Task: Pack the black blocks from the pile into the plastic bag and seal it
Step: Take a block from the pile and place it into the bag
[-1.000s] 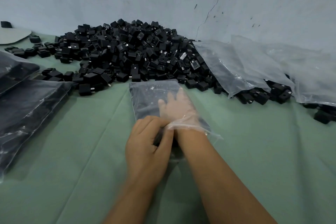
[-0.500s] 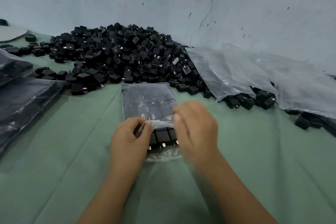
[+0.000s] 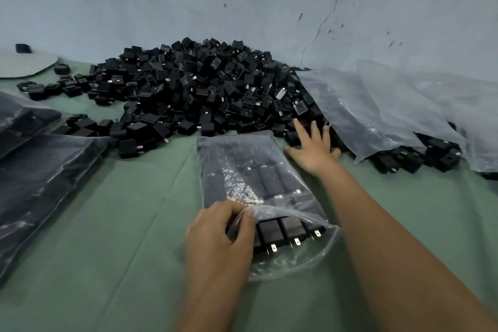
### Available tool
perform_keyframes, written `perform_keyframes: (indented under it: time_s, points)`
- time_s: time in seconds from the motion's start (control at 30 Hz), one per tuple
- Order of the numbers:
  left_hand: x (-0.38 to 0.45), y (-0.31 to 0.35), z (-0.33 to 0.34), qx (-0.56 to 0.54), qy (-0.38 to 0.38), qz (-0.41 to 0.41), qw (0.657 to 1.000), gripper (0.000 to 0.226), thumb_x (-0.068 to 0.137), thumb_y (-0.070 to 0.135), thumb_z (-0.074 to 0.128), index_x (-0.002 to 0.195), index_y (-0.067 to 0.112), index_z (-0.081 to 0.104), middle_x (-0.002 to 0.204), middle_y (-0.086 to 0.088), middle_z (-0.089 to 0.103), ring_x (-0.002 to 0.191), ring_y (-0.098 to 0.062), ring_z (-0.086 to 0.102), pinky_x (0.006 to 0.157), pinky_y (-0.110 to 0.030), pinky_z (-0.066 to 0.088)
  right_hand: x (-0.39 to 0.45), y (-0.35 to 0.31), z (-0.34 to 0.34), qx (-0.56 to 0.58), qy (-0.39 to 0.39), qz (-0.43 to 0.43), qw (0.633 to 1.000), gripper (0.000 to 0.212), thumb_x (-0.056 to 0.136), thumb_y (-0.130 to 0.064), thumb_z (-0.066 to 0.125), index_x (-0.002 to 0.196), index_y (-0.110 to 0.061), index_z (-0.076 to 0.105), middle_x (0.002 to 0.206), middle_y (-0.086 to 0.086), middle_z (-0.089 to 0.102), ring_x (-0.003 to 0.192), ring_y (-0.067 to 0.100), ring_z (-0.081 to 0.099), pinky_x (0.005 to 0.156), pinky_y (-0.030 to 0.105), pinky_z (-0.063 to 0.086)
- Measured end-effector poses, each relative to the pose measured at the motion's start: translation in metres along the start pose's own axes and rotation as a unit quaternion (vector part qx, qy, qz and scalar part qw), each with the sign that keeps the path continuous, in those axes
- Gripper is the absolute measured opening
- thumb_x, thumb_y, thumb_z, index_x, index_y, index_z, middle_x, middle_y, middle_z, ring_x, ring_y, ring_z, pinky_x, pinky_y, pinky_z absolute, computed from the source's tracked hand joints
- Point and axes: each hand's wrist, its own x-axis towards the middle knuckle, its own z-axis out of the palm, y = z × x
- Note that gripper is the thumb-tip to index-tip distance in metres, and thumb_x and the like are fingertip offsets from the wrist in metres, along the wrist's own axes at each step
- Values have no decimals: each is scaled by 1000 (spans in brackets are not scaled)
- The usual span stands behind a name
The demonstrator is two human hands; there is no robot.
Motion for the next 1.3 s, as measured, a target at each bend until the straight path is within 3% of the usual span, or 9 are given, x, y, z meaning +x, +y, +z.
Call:
perform_keyframes:
  time_s: [0.13, 0.27, 0.37, 0.5, 0.73, 0.83, 0.93, 1.07, 1.3]
  points:
    - [-1, 1, 0, -1, 4, 7, 1000, 15, 83, 37, 62, 69, 33, 61, 88, 30, 60, 82, 1, 54, 69, -25, 41, -7, -3, 12, -64, 108, -51, 991, 52, 94, -47, 48, 143, -45, 31, 159, -1, 16, 143, 25, 15, 106, 62, 18]
    - [-1, 1, 0, -3, 5, 6, 1000, 19, 86, 32, 65, 67, 32, 61, 82, 25, 61, 77, -2, 55, 67, -24, 40, -30, 1, 11, -2, 160, -90, 983, 26, 90, -34, 59, 114, -39, 54, 118, -9, 51, 120, 23, 39, 95, 46, 30]
    - [-1, 2, -2, -19, -1, -4, 1000, 19, 87, 28, 66, 68, 29, 62, 73, 16, 62, 74, -7, 58, 67, -30, 44, -57, 6, 8, 87, 185, -73, 976, 21, 83, -28, 67, 96, -43, 58, 94, -19, 49, 113, 17, 39, 86, 33, 21]
    - [-2, 7, -3, -30, -4, -19, 999, 17, 88, 24, 67, 71, 24, 65, 70, 10, 63, 77, -15, 59, 71, -37, 48, -98, 11, 4, 205, 259, -21, 944, 33, 82, -23, 71, 105, -46, 62, 93, -29, 51, 109, 5, 30, 88, 26, 13]
    - [-8, 13, -10, -90, -18, -35, 995, 14, 87, 21, 66, 74, 25, 68, 71, 12, 64, 76, -12, 59, 71, -29, 48, -163, 4, 1, 385, 365, 35, 847, 40, 85, -16, 70, 123, -28, 61, 107, -11, 46, 92, 2, 54, 86, 5, 40]
    - [-13, 13, -13, -115, -17, -36, 993, 11, 87, 20, 68, 78, 27, 69, 74, 14, 66, 72, -3, 59, 67, -17, 45, -191, -5, 2, 374, 405, -11, 834, 38, 81, -13, 73, 116, -24, 62, 104, -12, 45, 90, 4, 58, 83, 8, 43]
    - [-15, 11, -15, -76, -4, -8, 997, 9, 87, 20, 69, 81, 27, 69, 82, 12, 66, 86, -12, 59, 76, -25, 45, -217, -19, 10, 227, 448, -147, 852, 29, 76, -18, 73, 103, -16, 62, 100, -5, 53, 87, 11, 54, 72, 12, 41]
    - [-17, 13, -19, -52, 39, 27, 997, 25, 84, 13, 69, 78, 37, 64, 82, 19, 64, 92, -16, 57, 80, -18, 41, -238, -46, 28, 170, 368, -272, 873, 23, 78, -32, 66, 93, -17, 59, 90, -6, 58, 84, 14, 52, 69, 19, 42]
    - [-21, 17, -21, -63, 66, 86, 992, 11, 83, 7, 72, 88, 17, 73, 87, 8, 68, 88, -15, 60, 79, -15, 41, -235, -49, 33, 115, 227, -215, 943, 26, 79, -21, 75, 103, -16, 69, 98, -2, 71, 92, 19, 65, 76, 29, 51]
